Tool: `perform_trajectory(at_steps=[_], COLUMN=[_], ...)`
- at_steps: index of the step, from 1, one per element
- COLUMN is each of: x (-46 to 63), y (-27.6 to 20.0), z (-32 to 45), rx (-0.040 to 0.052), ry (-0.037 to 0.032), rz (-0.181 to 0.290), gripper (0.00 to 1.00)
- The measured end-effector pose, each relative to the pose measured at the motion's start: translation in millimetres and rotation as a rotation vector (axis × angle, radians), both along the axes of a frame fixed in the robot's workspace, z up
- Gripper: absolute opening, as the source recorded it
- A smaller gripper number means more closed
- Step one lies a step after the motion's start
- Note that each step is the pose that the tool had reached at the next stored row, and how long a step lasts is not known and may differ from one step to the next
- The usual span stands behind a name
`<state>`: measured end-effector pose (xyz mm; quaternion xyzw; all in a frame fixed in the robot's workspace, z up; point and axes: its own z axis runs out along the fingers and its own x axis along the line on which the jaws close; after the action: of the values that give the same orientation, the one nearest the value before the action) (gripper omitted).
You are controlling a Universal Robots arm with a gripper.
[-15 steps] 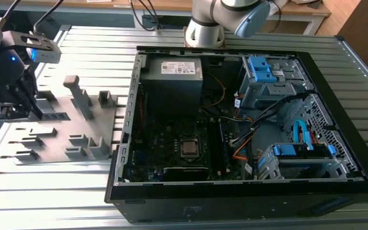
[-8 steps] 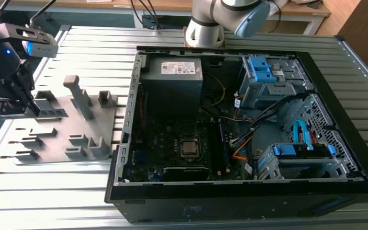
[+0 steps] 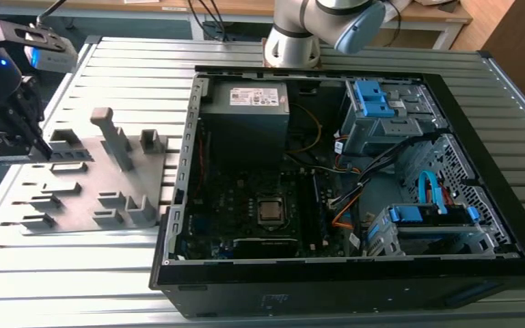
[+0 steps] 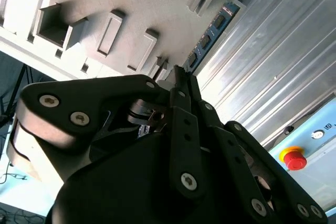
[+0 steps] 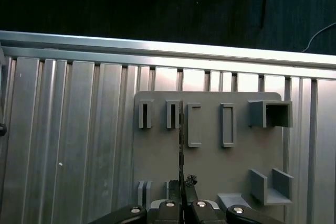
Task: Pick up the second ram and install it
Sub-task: 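Pick up the second ram and move it above second insertion slot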
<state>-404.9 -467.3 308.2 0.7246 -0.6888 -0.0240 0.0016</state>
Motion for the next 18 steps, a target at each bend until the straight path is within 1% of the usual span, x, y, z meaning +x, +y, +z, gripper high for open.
perform_trajectory(at_steps=[18], x=[0.3], y=[0.0], z=[30.3], rx=[0.0001], ry=[0.0], rz=[0.0], gripper=[0.14])
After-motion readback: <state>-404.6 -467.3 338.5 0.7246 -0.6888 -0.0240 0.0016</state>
